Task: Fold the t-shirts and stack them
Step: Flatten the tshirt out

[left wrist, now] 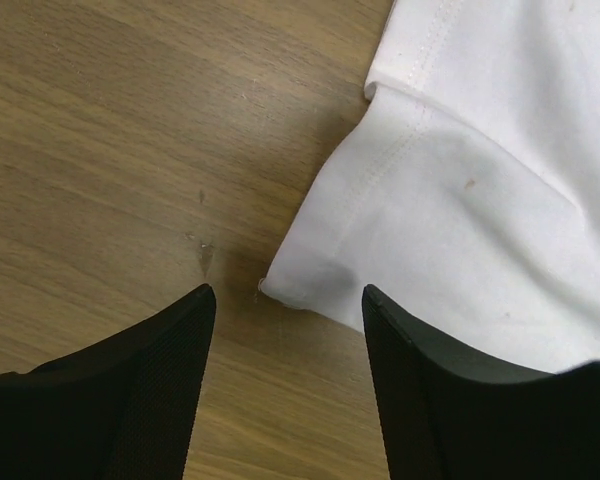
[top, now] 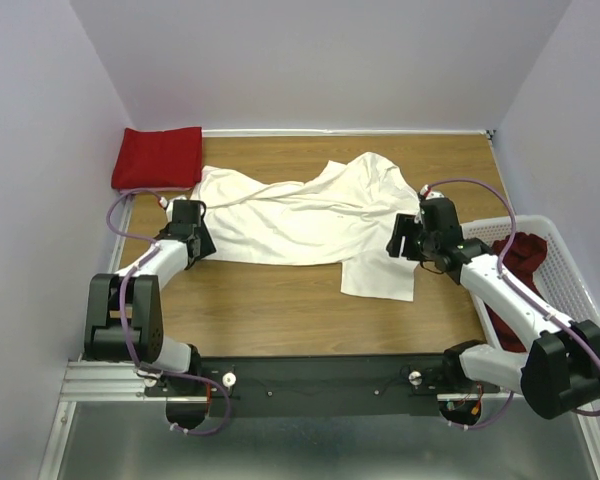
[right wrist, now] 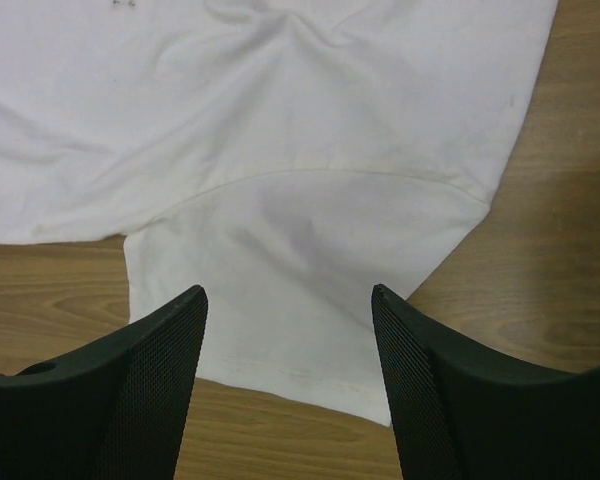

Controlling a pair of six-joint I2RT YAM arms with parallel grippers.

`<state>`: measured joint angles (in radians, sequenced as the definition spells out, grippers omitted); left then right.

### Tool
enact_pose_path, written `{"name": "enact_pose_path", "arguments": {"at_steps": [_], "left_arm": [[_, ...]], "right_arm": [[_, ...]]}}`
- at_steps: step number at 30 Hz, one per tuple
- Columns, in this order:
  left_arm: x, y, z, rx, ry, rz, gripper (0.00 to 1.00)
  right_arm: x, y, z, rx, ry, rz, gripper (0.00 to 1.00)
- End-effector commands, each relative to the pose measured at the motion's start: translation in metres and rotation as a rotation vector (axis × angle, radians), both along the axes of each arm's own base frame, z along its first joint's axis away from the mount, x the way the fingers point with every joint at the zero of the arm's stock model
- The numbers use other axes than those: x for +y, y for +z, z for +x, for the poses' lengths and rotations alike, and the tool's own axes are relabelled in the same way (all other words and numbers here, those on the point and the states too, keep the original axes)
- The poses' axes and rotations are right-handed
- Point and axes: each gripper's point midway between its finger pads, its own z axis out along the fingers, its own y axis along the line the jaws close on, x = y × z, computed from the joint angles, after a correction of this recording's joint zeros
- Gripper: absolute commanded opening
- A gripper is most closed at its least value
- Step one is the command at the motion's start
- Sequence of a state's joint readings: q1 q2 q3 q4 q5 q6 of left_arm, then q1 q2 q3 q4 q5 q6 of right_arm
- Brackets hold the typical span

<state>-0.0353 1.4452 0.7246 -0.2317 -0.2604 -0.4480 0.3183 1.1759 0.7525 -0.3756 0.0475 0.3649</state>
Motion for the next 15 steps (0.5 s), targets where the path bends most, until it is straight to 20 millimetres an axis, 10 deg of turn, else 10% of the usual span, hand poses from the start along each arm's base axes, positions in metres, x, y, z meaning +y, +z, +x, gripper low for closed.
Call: {"name": "enact_pose_path", "arguments": {"at_steps": [1, 15], "left_arm": [[0.002, 0.004, 0.012, -0.029, -0.009, -0.011, 0.64], [-0.006, -0.014, 0.009, 0.028, -0.049, -0.043, 0.60]], "right_arm": [[-0.012, 0.003, -0.004, -0.008, -0.042, -0.031, 0.74], [-0.020, 0.011, -0.001, -0.032, -0.077, -0.053, 0.73]]}}
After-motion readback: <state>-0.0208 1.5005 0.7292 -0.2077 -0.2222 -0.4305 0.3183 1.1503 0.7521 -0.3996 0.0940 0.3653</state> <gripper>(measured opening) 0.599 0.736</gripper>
